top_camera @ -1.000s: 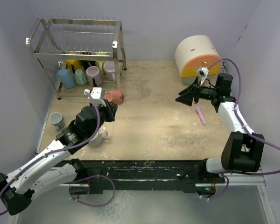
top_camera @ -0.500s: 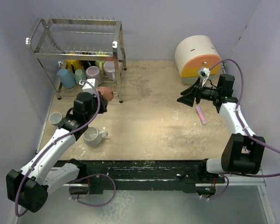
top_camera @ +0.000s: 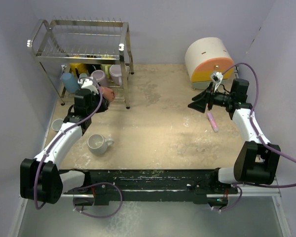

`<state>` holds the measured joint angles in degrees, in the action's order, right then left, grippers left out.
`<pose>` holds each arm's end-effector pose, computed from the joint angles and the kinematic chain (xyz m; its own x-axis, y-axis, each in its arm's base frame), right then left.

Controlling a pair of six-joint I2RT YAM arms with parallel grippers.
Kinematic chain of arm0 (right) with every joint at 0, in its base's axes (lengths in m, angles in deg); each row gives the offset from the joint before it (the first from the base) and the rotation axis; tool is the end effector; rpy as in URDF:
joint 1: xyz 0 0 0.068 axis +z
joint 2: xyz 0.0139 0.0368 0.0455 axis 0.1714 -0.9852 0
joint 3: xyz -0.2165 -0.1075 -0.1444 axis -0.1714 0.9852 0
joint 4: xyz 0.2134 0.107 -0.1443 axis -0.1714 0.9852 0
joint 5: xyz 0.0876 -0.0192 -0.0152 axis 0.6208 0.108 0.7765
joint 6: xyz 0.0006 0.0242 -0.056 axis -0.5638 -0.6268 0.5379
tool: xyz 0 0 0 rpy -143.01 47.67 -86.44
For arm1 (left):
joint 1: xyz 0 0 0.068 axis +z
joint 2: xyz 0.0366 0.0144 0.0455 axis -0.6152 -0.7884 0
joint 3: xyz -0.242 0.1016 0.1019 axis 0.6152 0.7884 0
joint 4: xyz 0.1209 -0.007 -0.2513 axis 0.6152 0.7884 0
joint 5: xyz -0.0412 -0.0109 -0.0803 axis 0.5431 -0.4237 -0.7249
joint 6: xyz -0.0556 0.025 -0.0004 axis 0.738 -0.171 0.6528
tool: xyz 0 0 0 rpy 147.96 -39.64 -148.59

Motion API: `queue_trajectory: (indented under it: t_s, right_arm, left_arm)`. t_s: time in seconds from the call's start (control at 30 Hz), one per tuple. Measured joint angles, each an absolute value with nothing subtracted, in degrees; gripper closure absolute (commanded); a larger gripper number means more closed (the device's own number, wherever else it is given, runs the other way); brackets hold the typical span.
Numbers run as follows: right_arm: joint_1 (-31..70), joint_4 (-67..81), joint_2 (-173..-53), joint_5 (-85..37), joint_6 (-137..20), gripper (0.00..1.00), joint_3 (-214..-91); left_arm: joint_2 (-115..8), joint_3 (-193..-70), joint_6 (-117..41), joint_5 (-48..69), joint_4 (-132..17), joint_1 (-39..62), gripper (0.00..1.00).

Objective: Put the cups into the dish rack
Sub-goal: Turn the cup upside down in the dish rack.

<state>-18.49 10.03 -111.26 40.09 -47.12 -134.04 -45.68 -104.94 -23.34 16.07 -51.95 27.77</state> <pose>0.3184 -0.0045 0.2980 -0.3745 0.0315 -0.9267 -0.8248 0.4454 0.3484 0.2860 -0.0534 0.2721 -0.4723 -0.3627 -0.8033 0.0090 0.9094 -0.4159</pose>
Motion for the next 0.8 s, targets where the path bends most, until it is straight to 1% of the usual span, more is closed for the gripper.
queue_trajectory:
  t_s: [0.47,0.8]
  right_arm:
    - [-18.8,10.1,-111.3,40.1,-46.9,0.31,-134.0]
    - [-19.1,10.3,-111.3,40.1,-46.7,0.31,-134.0]
  left_arm:
    - [-58.9,-111.0,-22.1,13.9,-57.4,30.5,1.0]
    - [-65.7,-114.9,-21.4,12.7,-58.0,31.2,1.0]
